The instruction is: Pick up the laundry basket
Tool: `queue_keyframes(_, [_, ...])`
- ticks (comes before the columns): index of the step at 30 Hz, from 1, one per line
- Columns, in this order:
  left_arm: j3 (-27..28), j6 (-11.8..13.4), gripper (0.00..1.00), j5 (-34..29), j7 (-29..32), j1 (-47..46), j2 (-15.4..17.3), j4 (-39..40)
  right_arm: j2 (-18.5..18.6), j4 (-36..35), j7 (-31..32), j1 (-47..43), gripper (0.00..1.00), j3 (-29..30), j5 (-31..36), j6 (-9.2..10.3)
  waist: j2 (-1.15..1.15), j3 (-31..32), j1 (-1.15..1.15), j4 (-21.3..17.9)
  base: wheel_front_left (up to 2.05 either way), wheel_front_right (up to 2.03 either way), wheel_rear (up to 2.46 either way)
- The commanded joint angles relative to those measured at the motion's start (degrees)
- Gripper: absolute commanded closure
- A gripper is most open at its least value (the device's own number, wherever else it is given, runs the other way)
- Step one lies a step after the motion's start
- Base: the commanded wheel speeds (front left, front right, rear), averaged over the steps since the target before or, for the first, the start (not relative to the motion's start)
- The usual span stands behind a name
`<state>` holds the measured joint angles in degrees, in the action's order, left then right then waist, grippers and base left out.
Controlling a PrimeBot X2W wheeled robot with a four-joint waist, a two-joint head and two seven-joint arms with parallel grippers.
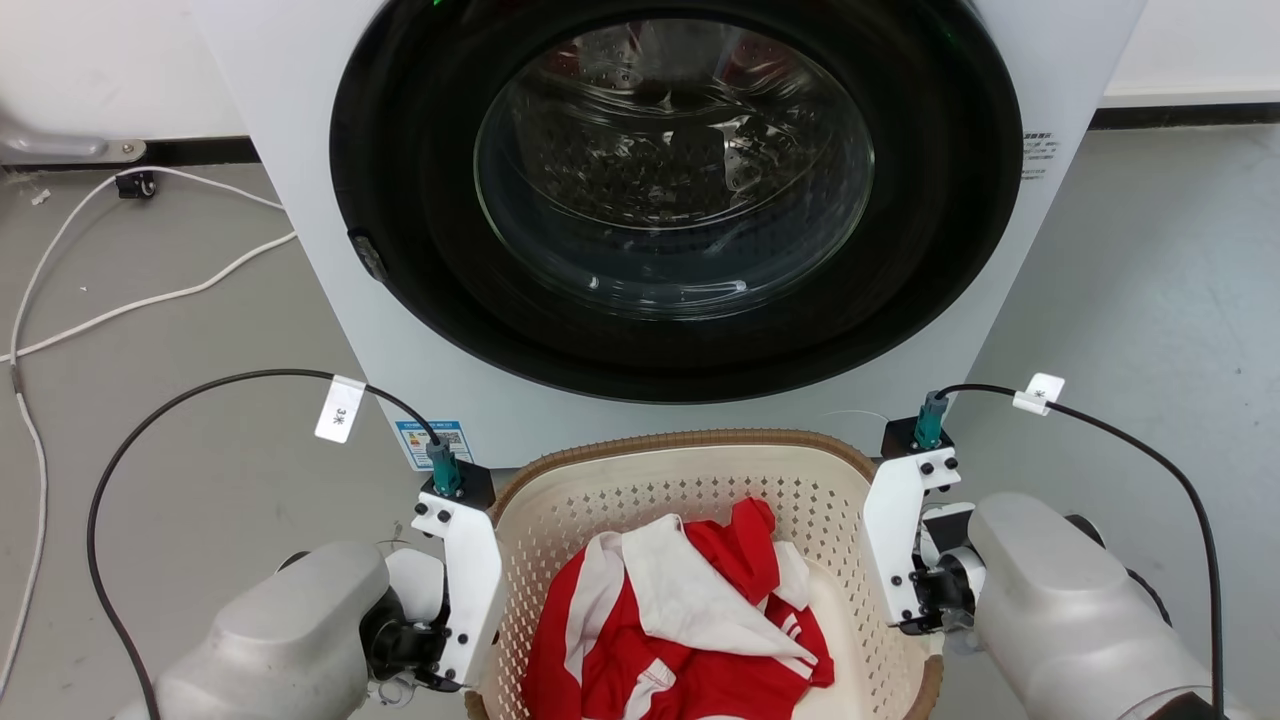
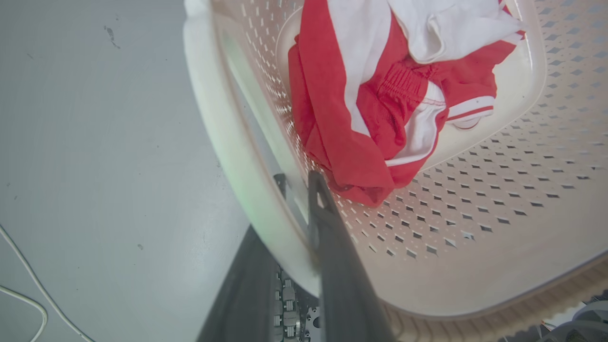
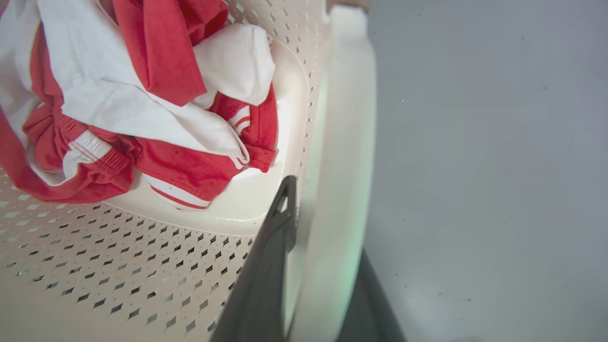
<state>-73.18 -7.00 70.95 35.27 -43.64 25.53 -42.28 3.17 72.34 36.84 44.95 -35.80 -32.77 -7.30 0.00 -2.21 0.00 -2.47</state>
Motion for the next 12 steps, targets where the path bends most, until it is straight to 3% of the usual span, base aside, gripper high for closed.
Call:
queue_keyframes(1, [-0.36, -0.80, 1.00, 0.12, 0.17, -0.06, -0.63, 0.47, -0.53, -0.47, -0.57, 1.35, 1.00, -0.36, 0.03, -0.34, 0.00, 0.02, 0.00, 0.02, 0.00, 0.00, 0.00])
queue_keyframes(12, [-0.35, -0.80, 1.00, -0.01, 0.28, -0.51, -0.87, 0.28, -0.54, -0.30, -0.68, 1.44, 1.00, -1.13, -1.07, -0.35, 0.00, 0.01, 0.00, 0.06, 0.00, 0.00, 0.00])
